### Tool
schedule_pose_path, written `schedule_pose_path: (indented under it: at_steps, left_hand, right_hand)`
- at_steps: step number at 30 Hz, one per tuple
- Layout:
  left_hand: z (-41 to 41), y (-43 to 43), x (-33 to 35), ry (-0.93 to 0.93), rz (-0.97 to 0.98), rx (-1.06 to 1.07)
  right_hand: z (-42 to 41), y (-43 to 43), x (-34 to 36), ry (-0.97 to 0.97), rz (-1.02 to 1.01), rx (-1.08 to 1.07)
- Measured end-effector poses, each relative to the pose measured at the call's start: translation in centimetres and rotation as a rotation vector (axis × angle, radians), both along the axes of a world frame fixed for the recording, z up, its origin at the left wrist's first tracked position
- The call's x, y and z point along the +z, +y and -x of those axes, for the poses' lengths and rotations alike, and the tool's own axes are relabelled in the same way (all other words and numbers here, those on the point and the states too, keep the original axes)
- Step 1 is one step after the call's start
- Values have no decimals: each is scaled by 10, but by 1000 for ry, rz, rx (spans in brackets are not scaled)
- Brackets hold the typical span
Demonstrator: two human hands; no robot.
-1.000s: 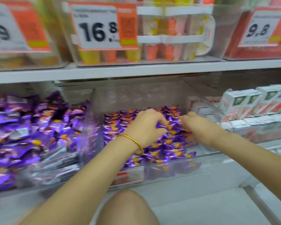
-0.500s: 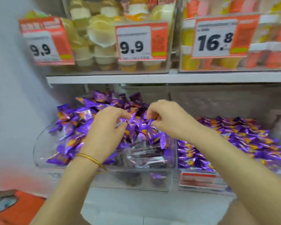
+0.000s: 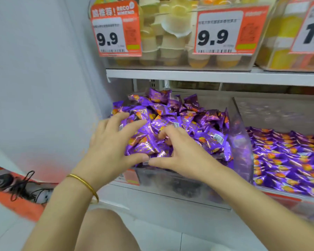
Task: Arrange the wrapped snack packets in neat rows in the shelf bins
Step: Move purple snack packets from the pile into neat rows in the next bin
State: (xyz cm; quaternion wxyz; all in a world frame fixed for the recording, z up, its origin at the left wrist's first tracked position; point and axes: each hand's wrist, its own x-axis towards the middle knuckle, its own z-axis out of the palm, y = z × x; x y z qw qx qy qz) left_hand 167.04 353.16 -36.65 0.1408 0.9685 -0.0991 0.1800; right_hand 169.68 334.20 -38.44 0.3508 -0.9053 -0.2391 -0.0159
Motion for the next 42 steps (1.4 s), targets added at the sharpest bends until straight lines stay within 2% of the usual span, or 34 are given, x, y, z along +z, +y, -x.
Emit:
schedule_pose_path:
  at_steps: [10,16,21,25,27,31,36,38,42]
  left_hand:
    - [-7,-16,-23,-41,46,45]
    - [-17,-18,-27,-59,120,32]
    - [-17,-19,-22,-191,333,-68]
    - [-9,-28,-12,-203,618,-97]
    - [-5,-30,-7,-187,701,-105]
    - [-1,-34,-5,-171,852,-104]
    - [0,-40,-3,-165,908,-107]
    - [-1,-39,-3,-126,998,-132]
    - [1,-39,0,-49,1192,-192]
  right_hand:
    - [-10,-4,-2,-45,-64,-103]
    - [-8,-4,-3,56,-146,-44]
    - [-10,-5,-2,-87,-136,-174]
    - [-13,-9,0,-70,-155,-160]
    - [-13,-6,-2,-64,-131,-150]
    - [-14,8,-9,-112,-1,-225]
    - [-15,18,-8,-203,178,-319]
    - [-15,20,-9,-187,146,-298]
    - [-16,10,-1,-133,-55,-253]
